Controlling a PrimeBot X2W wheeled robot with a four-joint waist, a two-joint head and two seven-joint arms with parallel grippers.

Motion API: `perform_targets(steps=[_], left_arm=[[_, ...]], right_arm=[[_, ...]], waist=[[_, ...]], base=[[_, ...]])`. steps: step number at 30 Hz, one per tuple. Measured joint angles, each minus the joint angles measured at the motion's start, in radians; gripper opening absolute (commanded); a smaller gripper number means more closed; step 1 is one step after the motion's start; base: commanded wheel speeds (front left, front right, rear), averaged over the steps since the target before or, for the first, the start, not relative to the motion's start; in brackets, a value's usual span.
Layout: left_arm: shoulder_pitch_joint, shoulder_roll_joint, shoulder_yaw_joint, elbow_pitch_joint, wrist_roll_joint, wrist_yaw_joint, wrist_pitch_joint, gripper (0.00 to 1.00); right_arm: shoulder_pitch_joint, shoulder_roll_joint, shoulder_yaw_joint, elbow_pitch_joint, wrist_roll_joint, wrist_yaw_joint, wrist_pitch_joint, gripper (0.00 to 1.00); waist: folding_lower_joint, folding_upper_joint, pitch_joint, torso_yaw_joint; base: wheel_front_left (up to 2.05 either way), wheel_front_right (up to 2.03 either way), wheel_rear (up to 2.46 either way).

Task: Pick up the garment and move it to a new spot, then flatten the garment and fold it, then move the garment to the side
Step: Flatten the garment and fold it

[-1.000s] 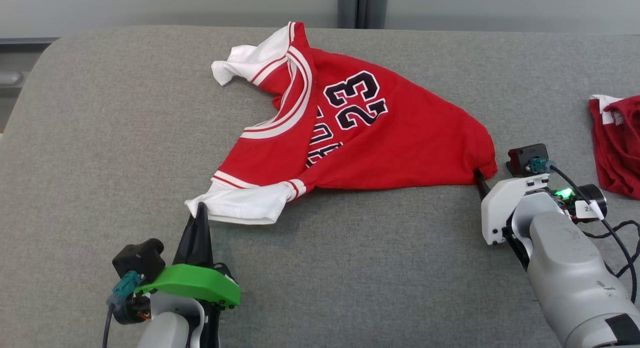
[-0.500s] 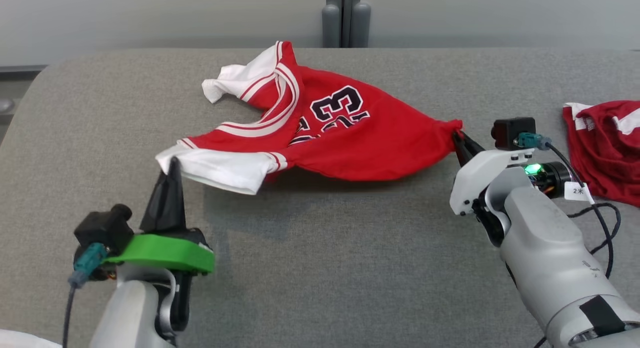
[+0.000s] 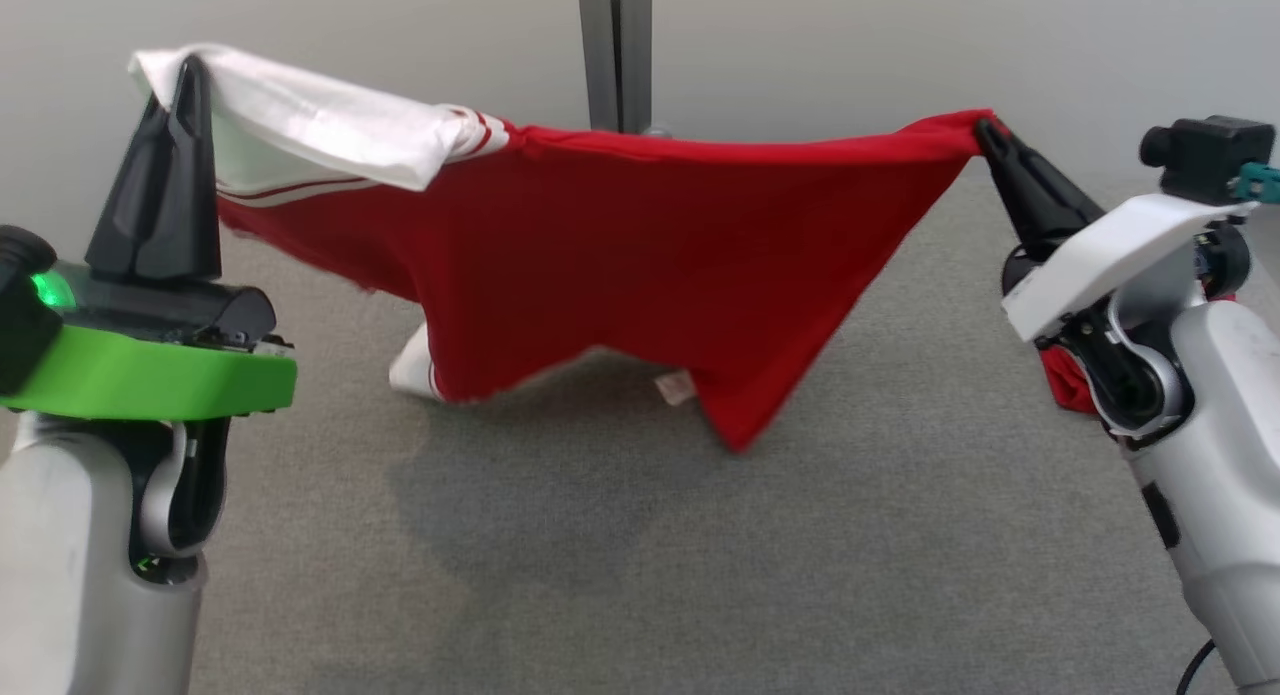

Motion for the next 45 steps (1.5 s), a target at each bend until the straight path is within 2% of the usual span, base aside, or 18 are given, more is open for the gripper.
perform_targets(steps=[5, 10, 15, 19, 25, 30, 34, 38, 45], left_arm=[[-0.063, 0.041, -0.002, -0.138, -0.002, 0.000, 0.090, 0.00], [-0.134, 0.075, -0.021, -0.210, -0.008, -0.006, 0.171, 0.00], [-0.194, 0.090, -0.062, -0.214, -0.009, -0.017, 0.222, 0.00], [-0.237, 0.085, -0.091, -0.157, -0.035, -0.022, 0.241, 0.00], [-0.365, 0.080, -0.111, -0.010, -0.048, -0.030, 0.239, 0.00], [-0.569, 0.095, -0.133, 0.188, -0.009, -0.036, 0.205, 0.00], [-0.771, 0.093, -0.148, 0.369, 0.040, -0.037, 0.131, 0.00], [-0.934, 0.067, -0.145, 0.534, 0.083, -0.029, 0.024, 0.00], [-1.021, 0.019, -0.169, 0.742, 0.126, -0.026, -0.133, 0.00]], right_arm=[[0.084, -0.032, -0.110, -0.272, 0.018, 0.000, 0.108, 0.00], [0.139, -0.004, -0.224, -0.509, -0.025, 0.000, 0.231, 0.00], [0.160, 0.051, -0.296, -0.659, -0.084, 0.000, 0.335, 0.00], [0.161, 0.085, -0.318, -0.688, -0.138, 0.000, 0.387, 0.00], [0.044, 0.114, -0.304, -0.570, -0.218, 0.000, 0.363, 0.00], [-0.217, 0.140, -0.247, -0.354, -0.315, 0.000, 0.266, 0.00], [-0.452, 0.167, -0.214, -0.140, -0.411, 0.000, 0.146, 0.00], [-0.640, 0.185, -0.200, 0.056, -0.522, 0.000, 0.007, 0.00], [-0.759, 0.219, -0.206, 0.315, -0.611, 0.000, -0.161, 0.00]], waist=[[0.0000, 0.0000, -0.035, -0.036], [0.0000, 0.0000, -0.051, -0.069], [0.0000, 0.0000, -0.039, -0.087], [0.0000, 0.0000, -0.011, -0.093], [0.0000, 0.0000, 0.057, -0.101], [0.0000, 0.0000, 0.143, -0.110], [0.0001, 0.0000, 0.219, -0.118], [0.0000, 0.0000, 0.292, -0.126], [0.0001, 0.0000, 0.406, -0.126]], base=[[0.00, 0.00, 0.00], [0.00, 0.00, 0.00], [0.00, 0.00, 0.00], [0.00, 0.00, 0.00], [0.00, 0.00, 0.00], [0.00, 0.00, 0.00], [0.00, 0.00, 0.00], [0.00, 0.00, 0.00], [0.00, 0.00, 0.00]])
